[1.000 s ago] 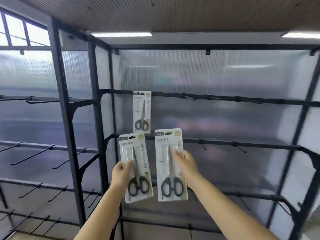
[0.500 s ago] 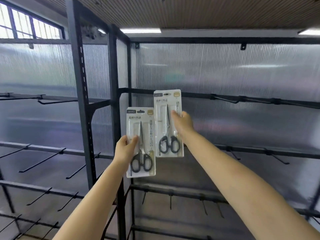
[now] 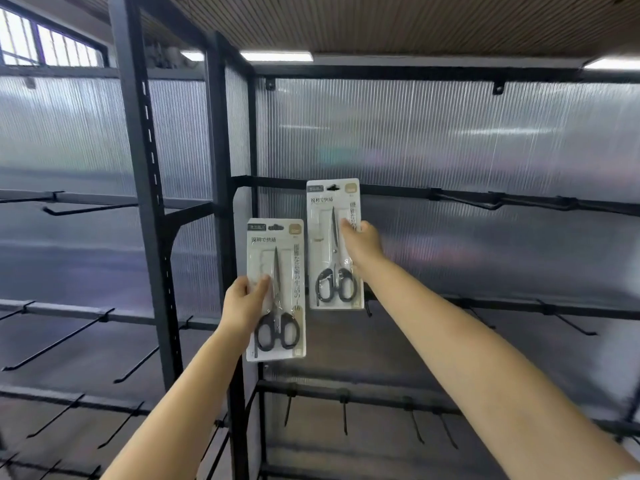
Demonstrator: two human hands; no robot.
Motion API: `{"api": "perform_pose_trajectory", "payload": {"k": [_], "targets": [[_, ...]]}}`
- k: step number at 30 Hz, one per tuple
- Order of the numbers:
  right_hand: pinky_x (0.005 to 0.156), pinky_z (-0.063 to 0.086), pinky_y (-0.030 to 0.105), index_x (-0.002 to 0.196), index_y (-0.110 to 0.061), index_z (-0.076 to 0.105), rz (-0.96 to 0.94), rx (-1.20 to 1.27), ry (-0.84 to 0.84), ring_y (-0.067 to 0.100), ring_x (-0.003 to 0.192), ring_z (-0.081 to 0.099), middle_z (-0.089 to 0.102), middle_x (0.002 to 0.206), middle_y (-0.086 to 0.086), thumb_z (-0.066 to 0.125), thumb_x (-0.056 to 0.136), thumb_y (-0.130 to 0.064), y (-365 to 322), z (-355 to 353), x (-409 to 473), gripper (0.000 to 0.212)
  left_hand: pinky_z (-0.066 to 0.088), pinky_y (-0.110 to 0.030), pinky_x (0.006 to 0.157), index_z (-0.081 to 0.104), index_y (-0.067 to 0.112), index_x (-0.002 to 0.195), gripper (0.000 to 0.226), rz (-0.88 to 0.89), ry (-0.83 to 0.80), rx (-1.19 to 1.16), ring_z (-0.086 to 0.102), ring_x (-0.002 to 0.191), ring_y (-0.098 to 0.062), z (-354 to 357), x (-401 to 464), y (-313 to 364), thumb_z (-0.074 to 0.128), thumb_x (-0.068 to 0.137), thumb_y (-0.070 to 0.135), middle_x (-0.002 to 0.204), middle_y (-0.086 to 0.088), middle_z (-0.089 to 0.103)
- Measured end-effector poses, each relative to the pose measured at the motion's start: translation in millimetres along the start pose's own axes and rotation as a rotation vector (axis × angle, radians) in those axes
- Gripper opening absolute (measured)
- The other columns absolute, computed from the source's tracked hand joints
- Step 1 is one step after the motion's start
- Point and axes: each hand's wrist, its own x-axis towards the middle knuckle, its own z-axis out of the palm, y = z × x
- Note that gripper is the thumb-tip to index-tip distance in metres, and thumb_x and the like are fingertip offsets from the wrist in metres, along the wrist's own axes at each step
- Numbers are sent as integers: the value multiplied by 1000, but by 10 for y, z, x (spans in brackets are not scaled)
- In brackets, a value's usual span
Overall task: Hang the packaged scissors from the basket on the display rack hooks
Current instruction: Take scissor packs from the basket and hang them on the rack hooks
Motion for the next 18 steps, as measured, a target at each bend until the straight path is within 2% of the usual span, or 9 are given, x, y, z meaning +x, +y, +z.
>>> {"api": "perform_pose_trajectory", "payload": {"k": [1,2,3,4,6,9,13,15,18], "targets": [[92,47,42,112,-6,57,-1,5,10,26,102,58,62,110,10,46,95,-33,-1,28,19,33,46,-42,72,48,-14,102,37,-3,-3,-1,36,56,-11,4,26,-13,51,96,23,63,5,37],[93,48,44,111,-6,57,-2,13,19,27,102,59,63,110,10,46,95,-32,-3,56,39,33,44,-33,65,48,-14,101,37,1,-4,-2,36,55,-9,5,46,-20,51,96,22,63,5,37],[93,48,45,111,-6,58,-2,25,26,27,102,59,63,111,10,47,95,-32,-5,82,60,32,40,-24,58,51,-9,93,32,6,-13,4,36,55,-8,3,74,-32,51,96,23,63,4,37],[94,48,45,112,-7,58,1,37,29,26,103,59,63,111,10,47,96,-32,-9,101,73,32,35,-19,54,51,4,80,25,9,-30,8,37,55,-8,-3,90,-31,52,96,23,63,4,38],[93,48,42,112,-9,58,13,65,27,24,101,59,63,111,8,47,96,-32,7,130,108,30,33,-20,54,41,15,70,30,8,-46,19,40,59,-12,-12,158,-66,52,96,25,65,3,40],[88,48,36,109,-13,59,37,97,39,20,96,59,63,107,3,47,95,-31,54,134,130,26,34,-20,54,40,17,69,30,-8,-58,9,41,59,-10,-20,217,-103,52,96,26,65,4,41],[76,50,34,88,-11,63,60,137,83,21,84,62,64,87,2,51,89,-29,141,109,155,22,34,-15,51,39,18,68,31,-3,-52,-3,40,56,-8,1,252,-115,51,96,24,63,4,41],[72,51,34,87,-7,65,67,149,86,22,81,63,65,84,4,52,87,-31,160,104,182,26,35,-11,46,37,19,67,33,7,-40,-4,40,56,-10,15,282,-116,50,97,23,62,4,40],[63,47,28,89,-9,65,56,118,73,16,75,60,64,83,1,52,89,-32,162,93,261,27,35,-16,51,40,16,71,29,0,-30,-19,44,60,-11,40,345,-137,51,96,25,66,3,44]]}}
